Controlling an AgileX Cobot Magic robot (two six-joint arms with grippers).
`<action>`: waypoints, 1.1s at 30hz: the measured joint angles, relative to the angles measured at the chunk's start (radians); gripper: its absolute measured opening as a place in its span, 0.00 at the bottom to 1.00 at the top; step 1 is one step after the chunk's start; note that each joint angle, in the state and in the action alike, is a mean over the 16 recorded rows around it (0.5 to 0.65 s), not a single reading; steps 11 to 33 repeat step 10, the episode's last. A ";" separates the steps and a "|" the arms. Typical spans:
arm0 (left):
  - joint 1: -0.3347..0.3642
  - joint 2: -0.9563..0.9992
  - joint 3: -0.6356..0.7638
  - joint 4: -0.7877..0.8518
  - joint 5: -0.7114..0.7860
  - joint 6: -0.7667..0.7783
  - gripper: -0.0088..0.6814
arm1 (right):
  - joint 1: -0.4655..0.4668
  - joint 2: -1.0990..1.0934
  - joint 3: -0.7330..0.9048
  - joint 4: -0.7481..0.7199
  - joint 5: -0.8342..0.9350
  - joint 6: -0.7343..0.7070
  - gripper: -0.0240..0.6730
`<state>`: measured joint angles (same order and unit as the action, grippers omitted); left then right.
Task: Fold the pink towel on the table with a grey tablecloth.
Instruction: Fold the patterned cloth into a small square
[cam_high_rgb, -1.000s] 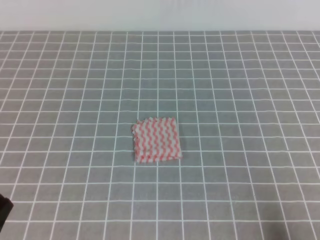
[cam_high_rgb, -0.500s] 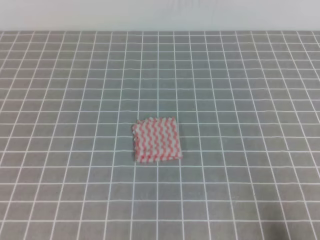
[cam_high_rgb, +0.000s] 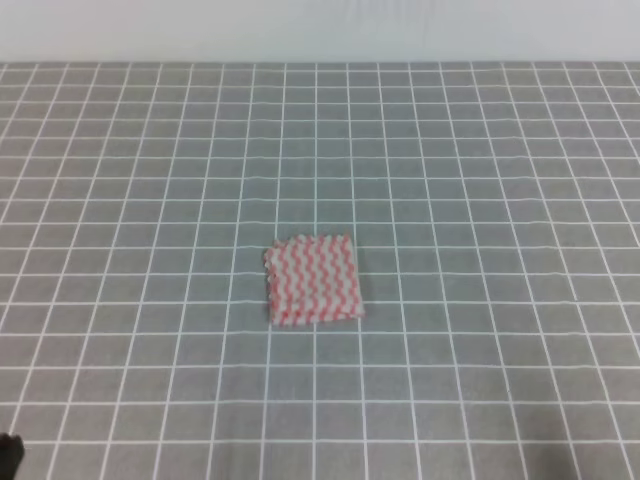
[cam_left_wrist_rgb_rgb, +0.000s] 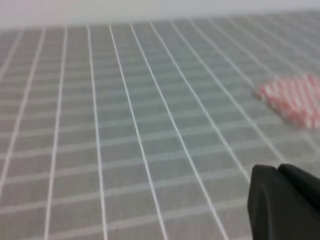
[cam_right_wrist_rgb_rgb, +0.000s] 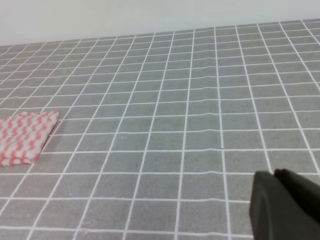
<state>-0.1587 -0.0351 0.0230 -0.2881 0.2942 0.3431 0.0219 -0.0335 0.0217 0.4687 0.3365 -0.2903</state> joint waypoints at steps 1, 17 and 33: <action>0.000 0.000 0.000 0.001 0.011 0.001 0.01 | 0.000 0.000 0.000 0.000 0.000 0.000 0.01; 0.001 -0.001 0.001 0.010 0.057 0.004 0.01 | 0.000 -0.001 0.001 0.000 -0.001 0.000 0.01; 0.001 -0.001 0.001 0.010 0.057 0.004 0.01 | 0.000 -0.001 0.001 0.000 -0.001 0.000 0.01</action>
